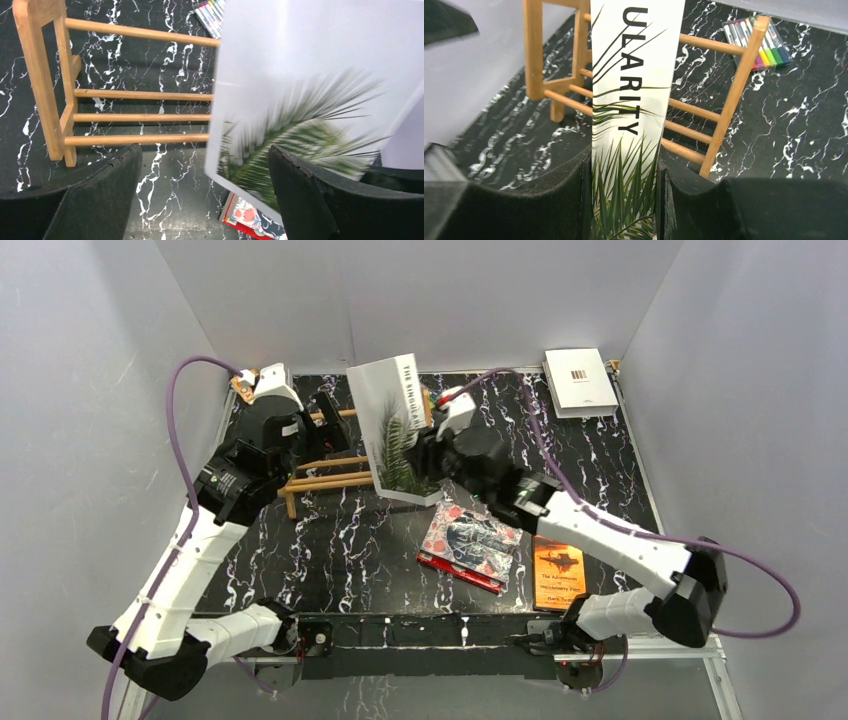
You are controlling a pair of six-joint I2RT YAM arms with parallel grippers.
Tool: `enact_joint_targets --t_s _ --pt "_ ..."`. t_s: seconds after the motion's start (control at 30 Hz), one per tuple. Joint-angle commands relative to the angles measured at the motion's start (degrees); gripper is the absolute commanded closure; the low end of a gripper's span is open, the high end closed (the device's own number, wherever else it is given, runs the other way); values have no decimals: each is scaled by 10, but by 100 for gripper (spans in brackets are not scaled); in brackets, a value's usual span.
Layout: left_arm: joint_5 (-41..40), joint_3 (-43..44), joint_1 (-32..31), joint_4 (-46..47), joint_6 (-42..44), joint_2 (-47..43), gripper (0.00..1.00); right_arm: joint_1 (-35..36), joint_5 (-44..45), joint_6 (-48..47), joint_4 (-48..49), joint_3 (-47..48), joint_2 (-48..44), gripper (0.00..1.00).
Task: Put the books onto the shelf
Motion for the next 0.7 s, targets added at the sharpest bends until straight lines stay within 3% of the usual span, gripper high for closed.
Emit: enact_joint_targets --t_s 0.0,0.37,0.57,0.67 --pt "30 70 7 -26 -3 8 6 75 181 -116 143 47 44 58" --pt "-109 194 15 -90 19 27 4 176 329 -294 392 102 183 59" --pt "-178 252 18 -71 80 70 4 178 361 -301 420 118 225 59" --pt "-152 289 43 -67 99 118 4 178 365 -294 422 121 231 59"
